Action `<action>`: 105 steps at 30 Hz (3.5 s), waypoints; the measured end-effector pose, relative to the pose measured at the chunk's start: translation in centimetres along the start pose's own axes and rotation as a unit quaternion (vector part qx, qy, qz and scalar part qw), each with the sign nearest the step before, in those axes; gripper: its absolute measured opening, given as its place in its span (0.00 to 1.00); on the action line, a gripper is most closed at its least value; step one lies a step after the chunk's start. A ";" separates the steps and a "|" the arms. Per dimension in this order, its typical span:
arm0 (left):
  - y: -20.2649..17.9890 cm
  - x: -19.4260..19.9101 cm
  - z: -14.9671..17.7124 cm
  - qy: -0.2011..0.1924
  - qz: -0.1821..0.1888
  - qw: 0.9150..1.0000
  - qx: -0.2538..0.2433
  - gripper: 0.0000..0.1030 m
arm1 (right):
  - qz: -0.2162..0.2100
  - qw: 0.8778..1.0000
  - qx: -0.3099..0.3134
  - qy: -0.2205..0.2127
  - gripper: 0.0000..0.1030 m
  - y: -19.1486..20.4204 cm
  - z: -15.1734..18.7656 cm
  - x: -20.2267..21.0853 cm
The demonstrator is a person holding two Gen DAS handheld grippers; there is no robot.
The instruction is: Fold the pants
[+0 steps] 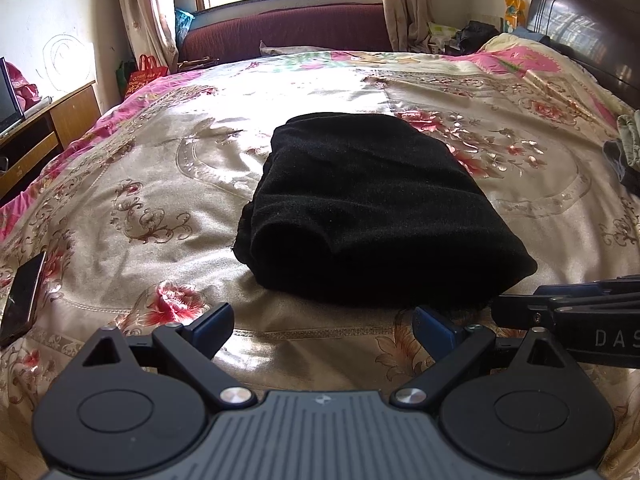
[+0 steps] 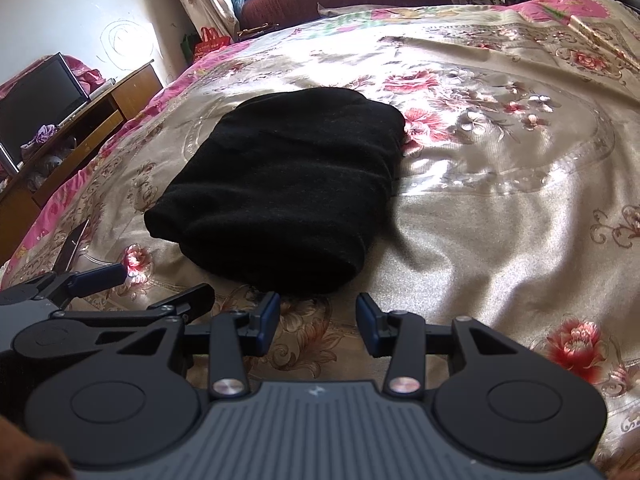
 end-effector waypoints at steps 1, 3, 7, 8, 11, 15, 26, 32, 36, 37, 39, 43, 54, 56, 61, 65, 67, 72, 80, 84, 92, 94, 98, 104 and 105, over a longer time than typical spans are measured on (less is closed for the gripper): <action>-0.1 0.0 0.0 0.000 -0.001 1.000 -0.001 1.00 | 0.002 1.000 0.002 -0.001 0.42 0.0 0.0 0.0; -0.1 0.0 0.0 -0.001 -0.002 1.000 -0.002 1.00 | 0.006 1.000 0.006 -0.003 0.42 0.1 0.0 0.1; -0.1 0.0 0.1 -0.001 -0.004 1.000 -0.003 1.00 | 0.010 1.000 0.012 -0.004 0.42 0.1 0.0 0.1; -0.1 0.0 0.1 -0.001 -0.005 1.000 -0.004 1.00 | 0.011 1.000 0.013 -0.004 0.42 0.0 0.0 0.0; -0.2 0.0 0.1 -0.004 -0.009 1.000 -0.008 1.00 | 0.014 1.000 0.016 -0.004 0.42 0.0 -0.1 0.0; -0.3 0.0 0.0 -0.005 -0.012 1.000 -0.011 1.00 | 0.015 1.000 0.018 -0.005 0.42 0.1 -0.1 0.0; -0.1 -0.1 0.2 -0.006 -0.016 1.000 -0.011 1.00 | 0.017 1.000 0.023 -0.003 0.42 0.2 0.1 -0.1; -0.2 -0.1 0.2 -0.007 -0.020 1.000 -0.016 1.00 | 0.019 1.000 0.023 -0.002 0.42 0.1 0.1 -0.3; -0.2 0.0 0.2 -0.008 -0.024 1.000 -0.019 1.00 | 0.020 1.000 0.023 -0.002 0.42 0.1 0.1 -0.3; -0.2 0.0 0.1 -0.008 -0.025 0.999 -0.020 1.00 | 0.020 1.000 0.024 -0.002 0.42 0.1 0.1 -0.3; -0.2 0.0 0.1 -0.008 -0.026 0.999 -0.021 1.00 | 0.021 0.999 0.024 -0.002 0.42 0.1 0.1 -0.3; -0.3 0.0 0.0 -0.009 -0.030 0.999 -0.025 1.00 | 0.022 0.999 0.024 -0.001 0.42 0.1 0.1 -0.3; -0.2 0.2 0.0 -0.011 -0.036 0.999 -0.028 1.00 | 0.023 0.999 0.027 0.000 0.42 0.2 0.2 -0.3; -0.2 0.1 0.0 -0.011 -0.036 0.999 -0.028 1.00 | 0.023 0.999 0.027 0.000 0.43 0.2 0.2 -0.3; -0.2 0.1 0.0 -0.011 -0.036 0.999 -0.028 1.00 | 0.023 0.999 0.026 0.001 0.42 0.3 0.2 -0.4; -0.2 0.2 0.0 -0.012 -0.037 0.999 -0.029 1.00 | 0.023 0.999 0.026 0.001 0.42 0.3 0.2 -0.4; -0.2 0.2 0.0 -0.012 -0.037 0.999 -0.029 1.00 | 0.023 0.999 0.026 0.001 0.42 0.3 0.2 -0.4; -0.2 0.2 0.0 -0.013 -0.038 0.999 -0.030 1.00 | 0.023 0.999 0.026 0.001 0.42 0.3 0.2 -0.4; -0.2 0.2 0.0 -0.014 -0.040 0.999 -0.028 1.00 | 0.023 0.999 0.027 0.001 0.42 0.3 0.3 -0.4; -0.1 0.2 0.0 -0.015 -0.040 0.999 -0.026 1.00 | 0.023 0.999 0.027 0.001 0.43 0.3 0.3 -0.4; -0.1 0.2 0.0 -0.015 -0.041 0.999 -0.024 1.00 | 0.023 0.999 0.027 0.000 0.43 0.3 0.3 -0.4; -0.1 0.2 0.0 -0.016 -0.040 0.999 -0.023 1.00 | 0.023 0.999 0.027 0.000 0.43 0.3 0.3 -0.4; -0.1 0.2 0.0 -0.016 -0.040 0.999 -0.023 1.00 | 0.023 0.999 0.027 0.000 0.43 0.3 0.3 -0.4; -0.1 0.3 0.0 -0.016 -0.040 0.999 -0.022 1.00 | 0.023 0.999 0.028 0.000 0.43 0.4 0.3 -0.4; -0.1 0.3 0.0 -0.016 -0.040 0.999 -0.022 1.00 | 0.023 0.999 0.028 0.000 0.43 0.4 0.3 -0.4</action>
Point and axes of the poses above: each gripper's, at about its wrist camera, not at the fingertips, and x roughly against the way its jaws point, y to its left, z to its underside, the point moved 6 cm from there along -x, roughly the way its jaws point, and after that the axes turned 8 degrees about -x, right-handed, at the moved point
